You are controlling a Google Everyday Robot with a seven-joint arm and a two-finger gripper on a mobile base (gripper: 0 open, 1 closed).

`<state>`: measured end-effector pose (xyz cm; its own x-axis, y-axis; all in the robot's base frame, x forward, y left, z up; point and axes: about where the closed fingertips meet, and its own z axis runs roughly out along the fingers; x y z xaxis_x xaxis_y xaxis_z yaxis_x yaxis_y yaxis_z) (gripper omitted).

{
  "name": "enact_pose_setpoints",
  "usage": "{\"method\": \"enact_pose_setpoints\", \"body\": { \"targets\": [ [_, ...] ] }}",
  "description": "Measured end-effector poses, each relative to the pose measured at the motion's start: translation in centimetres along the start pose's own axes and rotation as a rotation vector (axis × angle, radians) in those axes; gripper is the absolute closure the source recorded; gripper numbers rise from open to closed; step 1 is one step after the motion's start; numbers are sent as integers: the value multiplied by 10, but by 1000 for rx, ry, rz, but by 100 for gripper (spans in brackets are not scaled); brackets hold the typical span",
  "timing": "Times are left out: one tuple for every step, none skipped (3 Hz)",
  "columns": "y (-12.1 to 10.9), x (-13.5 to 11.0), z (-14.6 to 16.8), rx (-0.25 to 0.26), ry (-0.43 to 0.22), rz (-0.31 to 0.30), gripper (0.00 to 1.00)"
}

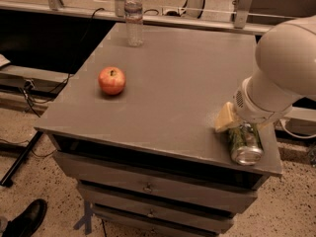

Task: Place green can upright

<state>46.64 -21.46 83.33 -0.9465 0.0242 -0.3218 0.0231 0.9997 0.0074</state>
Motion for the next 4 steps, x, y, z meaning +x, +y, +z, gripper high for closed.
{"method": "enact_pose_setpoints", "body": {
  "targets": [
    [5, -11, -2, 14, -1, -41, 62],
    [18, -43, -12, -10, -60, -157, 86],
    [36, -89, -27, -81, -159, -291, 100],
    [64, -141, -46, -223, -284, -397, 100]
  ]
}}
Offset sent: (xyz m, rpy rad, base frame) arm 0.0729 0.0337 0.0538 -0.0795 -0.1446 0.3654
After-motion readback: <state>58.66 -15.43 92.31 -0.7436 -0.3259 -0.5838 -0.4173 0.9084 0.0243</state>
